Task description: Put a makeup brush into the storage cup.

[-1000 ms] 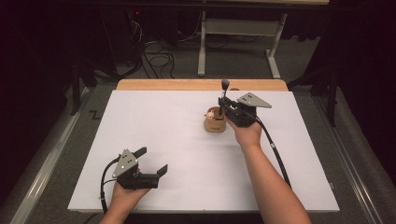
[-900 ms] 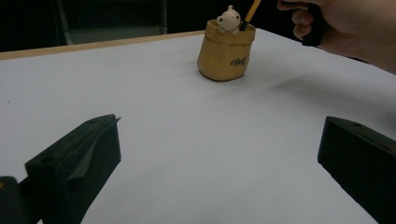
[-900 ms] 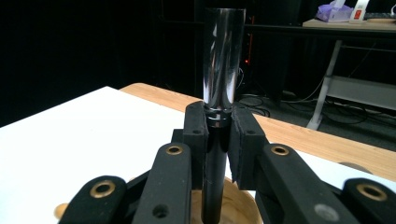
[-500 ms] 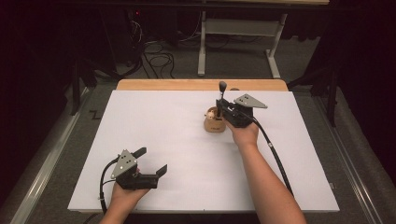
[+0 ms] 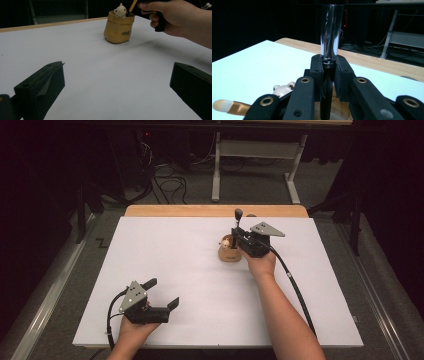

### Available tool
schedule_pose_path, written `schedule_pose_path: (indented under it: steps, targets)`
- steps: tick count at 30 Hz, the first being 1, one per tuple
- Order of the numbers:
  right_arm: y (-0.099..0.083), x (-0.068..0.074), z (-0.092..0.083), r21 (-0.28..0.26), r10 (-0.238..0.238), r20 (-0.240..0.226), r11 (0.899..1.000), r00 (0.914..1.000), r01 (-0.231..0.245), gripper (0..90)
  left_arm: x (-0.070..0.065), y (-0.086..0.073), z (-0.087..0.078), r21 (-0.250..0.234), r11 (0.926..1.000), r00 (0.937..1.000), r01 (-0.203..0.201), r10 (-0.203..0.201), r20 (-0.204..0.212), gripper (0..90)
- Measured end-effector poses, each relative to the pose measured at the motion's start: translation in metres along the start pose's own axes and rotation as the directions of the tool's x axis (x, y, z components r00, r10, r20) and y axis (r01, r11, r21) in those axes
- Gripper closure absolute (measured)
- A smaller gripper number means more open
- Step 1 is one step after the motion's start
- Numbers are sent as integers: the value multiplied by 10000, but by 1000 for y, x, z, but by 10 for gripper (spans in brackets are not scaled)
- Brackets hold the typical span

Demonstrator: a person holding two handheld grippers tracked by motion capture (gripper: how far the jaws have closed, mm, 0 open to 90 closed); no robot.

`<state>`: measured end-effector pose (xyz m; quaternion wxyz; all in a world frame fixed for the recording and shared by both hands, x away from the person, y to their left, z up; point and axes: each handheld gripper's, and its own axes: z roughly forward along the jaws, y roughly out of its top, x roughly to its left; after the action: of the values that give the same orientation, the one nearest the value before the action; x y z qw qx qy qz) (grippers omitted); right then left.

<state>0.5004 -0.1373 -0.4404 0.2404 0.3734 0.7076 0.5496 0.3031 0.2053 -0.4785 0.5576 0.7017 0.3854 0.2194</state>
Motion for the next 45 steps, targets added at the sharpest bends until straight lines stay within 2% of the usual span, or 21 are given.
schedule_pose_path:
  steps: [4,14,24,32,45]
  targets:
    - [-2,-2,2,41,95,63,9999,9999,-95,799,0,0,0,-11,10000,10000,29,-29,-4,7]
    - [-7,-3,5,293,-4,192,9996,9998,-2,799,0,0,-1,-31,10000,10000,39,-38,15,7]
    - [-1,-3,3,-206,-78,137,9998,9999,80,799,0,0,-1,-11,10000,10000,35,-35,31,7]
    - [-6,-3,6,66,86,106,9999,9999,-86,799,0,0,-1,25,10000,10000,11,-11,63,7]
    - [-9,-5,10,441,-13,212,9990,9998,4,790,-1,-1,0,18,10000,10000,8,-8,94,7]
